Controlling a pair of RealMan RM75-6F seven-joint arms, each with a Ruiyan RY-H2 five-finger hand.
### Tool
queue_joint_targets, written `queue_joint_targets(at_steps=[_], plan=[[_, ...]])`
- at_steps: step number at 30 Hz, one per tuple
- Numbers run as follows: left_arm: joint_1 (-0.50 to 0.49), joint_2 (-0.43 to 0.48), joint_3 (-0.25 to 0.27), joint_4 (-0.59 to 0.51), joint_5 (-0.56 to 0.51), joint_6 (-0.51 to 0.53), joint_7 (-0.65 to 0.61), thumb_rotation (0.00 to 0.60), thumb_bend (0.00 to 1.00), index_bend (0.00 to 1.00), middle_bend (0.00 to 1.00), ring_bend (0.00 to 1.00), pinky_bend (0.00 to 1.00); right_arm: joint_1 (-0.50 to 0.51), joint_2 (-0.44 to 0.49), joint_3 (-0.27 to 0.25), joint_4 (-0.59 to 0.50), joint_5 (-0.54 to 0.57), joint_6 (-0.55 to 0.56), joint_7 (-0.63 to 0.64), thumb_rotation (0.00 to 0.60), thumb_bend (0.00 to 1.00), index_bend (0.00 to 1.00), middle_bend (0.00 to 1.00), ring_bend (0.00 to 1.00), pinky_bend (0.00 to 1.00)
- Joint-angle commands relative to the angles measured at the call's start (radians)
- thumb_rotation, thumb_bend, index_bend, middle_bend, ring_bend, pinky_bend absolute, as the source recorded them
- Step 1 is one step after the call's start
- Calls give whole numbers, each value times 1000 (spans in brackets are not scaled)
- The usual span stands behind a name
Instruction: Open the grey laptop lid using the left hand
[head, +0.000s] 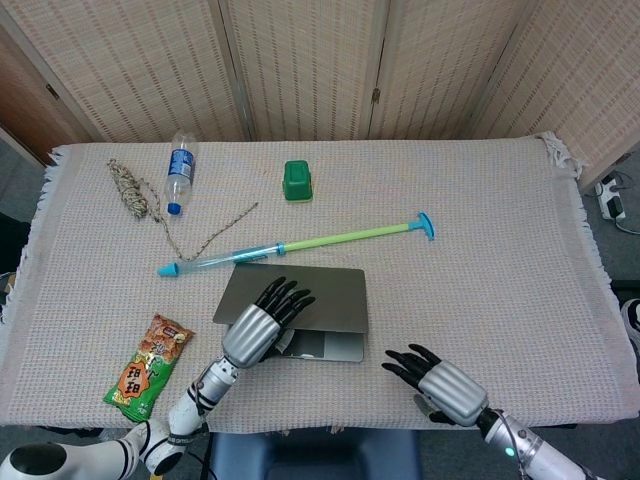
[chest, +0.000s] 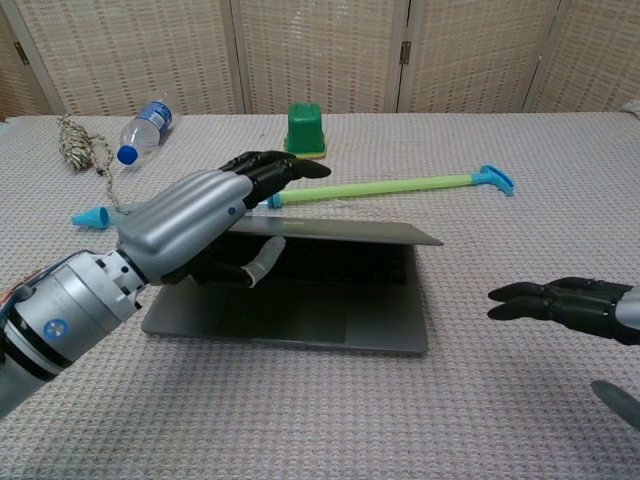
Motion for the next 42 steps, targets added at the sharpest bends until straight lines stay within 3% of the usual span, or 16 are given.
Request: queue_joint_targets(at_steps=[1,9,18,42], plan=[[-6,6,-5,-9,-5,-5,11,600,663,134,159,64,0,53,-47,16,-3,13,-70,-14,600,801,0,2,76,0],[-15,22,-11,-34,-19,-14,32,600,663,134,159,59,0,158,-145,69,17,77,-201,-1,600,837,0,0,37,0],[-31,43,-24,-70,-35,-32,66,600,664,128,159,55,0,247,-224,121,71,142,-275,22,600,862,0,0,35,0],[-71,67,-60,-119,-101,-102,159,600,661,70,152,14,0,323,-305,122,125,277,-346,-50,600,898,0,0,38,0]])
